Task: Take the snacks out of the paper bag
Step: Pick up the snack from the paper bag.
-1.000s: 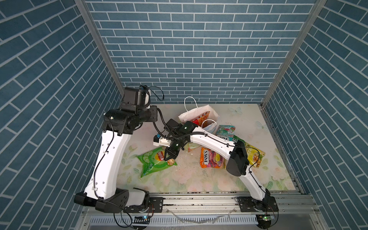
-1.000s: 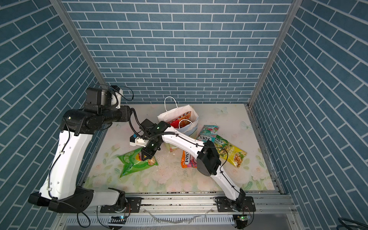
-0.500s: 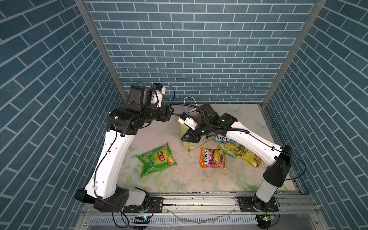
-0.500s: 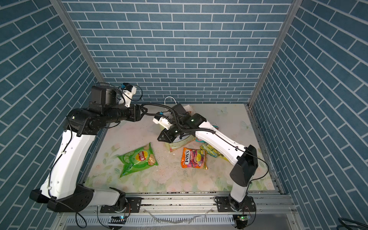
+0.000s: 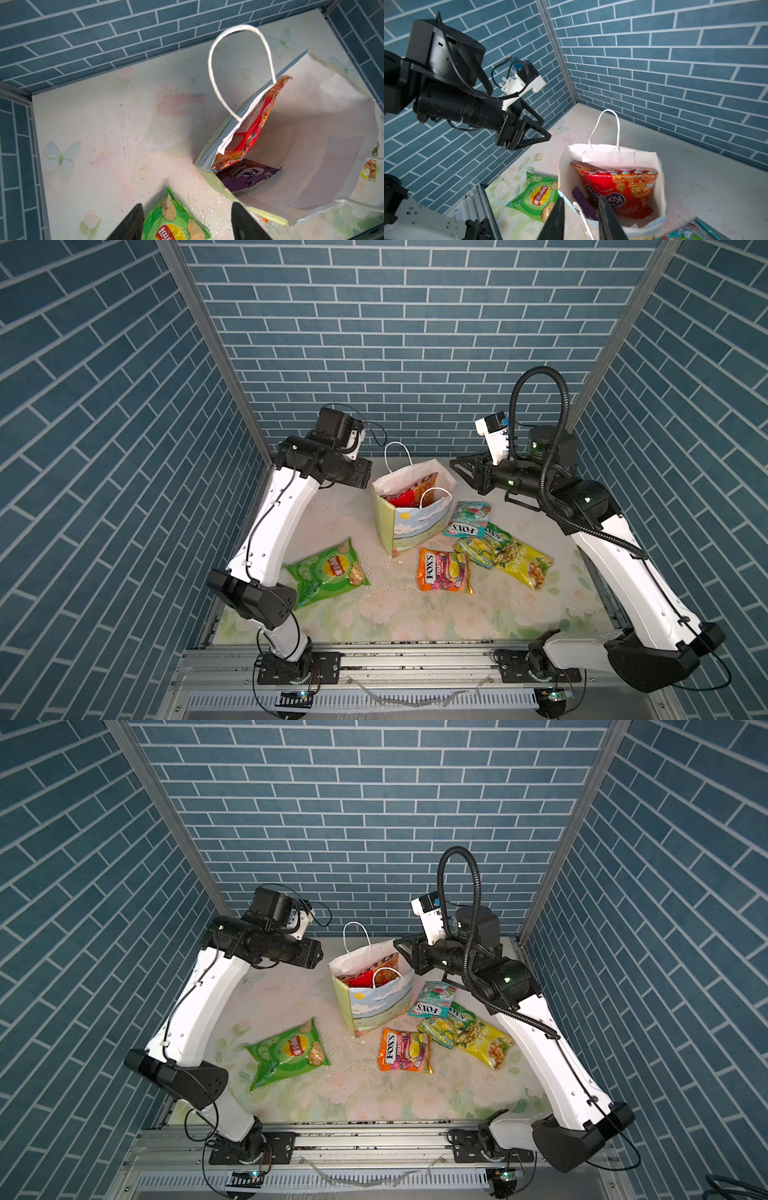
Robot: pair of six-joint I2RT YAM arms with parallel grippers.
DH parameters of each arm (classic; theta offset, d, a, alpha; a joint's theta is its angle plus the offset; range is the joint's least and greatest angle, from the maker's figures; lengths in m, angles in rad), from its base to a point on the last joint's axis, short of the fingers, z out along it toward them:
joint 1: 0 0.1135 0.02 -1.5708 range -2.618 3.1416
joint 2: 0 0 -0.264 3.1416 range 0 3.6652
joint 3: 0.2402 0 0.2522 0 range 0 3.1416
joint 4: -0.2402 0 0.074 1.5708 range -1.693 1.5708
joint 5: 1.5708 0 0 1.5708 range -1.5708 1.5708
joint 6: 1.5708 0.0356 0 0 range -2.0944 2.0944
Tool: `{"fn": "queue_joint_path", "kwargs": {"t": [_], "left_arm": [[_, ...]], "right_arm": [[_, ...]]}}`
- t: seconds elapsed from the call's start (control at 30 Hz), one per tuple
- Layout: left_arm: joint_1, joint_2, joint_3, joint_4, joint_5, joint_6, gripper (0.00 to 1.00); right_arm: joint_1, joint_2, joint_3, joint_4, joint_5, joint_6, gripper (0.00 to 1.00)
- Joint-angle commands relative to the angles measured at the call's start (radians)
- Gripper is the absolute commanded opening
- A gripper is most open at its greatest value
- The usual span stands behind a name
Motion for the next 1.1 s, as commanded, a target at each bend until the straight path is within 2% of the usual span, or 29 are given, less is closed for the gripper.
{"fn": "queue_joint_path", "kwargs": {"t": [0.0, 0.3, 0.5, 0.73, 0.77, 0.83, 0.93, 1.07], "left_arm": [[-0.036, 0.048, 0.062, -0.015, 0.007, 0.056, 0.73], [-0.056, 0.211, 0.189, -0.014, 0.028, 0.101, 0.72], [-0.062, 0.268, 0.213, 0.004, 0.041, 0.109, 0.67], [-0.074, 0.316, 0.227, 0.032, 0.072, 0.115, 0.66], [-0.075, 0.322, 0.231, 0.031, 0.074, 0.114, 0.64], [-0.076, 0.339, 0.255, 0.018, 0.079, 0.113, 0.53], [-0.087, 0.344, 0.287, -0.004, 0.031, 0.117, 0.53], [-0.099, 0.272, 0.238, 0.054, -0.075, 0.115, 0.56]], "right_arm": [[-0.016, -0.004, -0.035, -0.008, 0.043, 0.022, 0.28], [-0.039, -0.056, -0.086, 0.0, 0.083, 0.02, 0.28], [-0.053, -0.068, -0.104, -0.002, 0.085, 0.017, 0.28], [-0.059, -0.035, -0.1, -0.031, 0.065, 0.025, 0.28], [-0.061, -0.026, -0.097, -0.039, 0.063, 0.03, 0.28], [-0.063, 0.01, -0.07, -0.072, 0.061, 0.047, 0.27], [-0.063, 0.069, -0.019, -0.128, 0.033, 0.061, 0.24], [-0.062, 0.084, -0.024, -0.114, 0.026, 0.081, 0.23]]}}
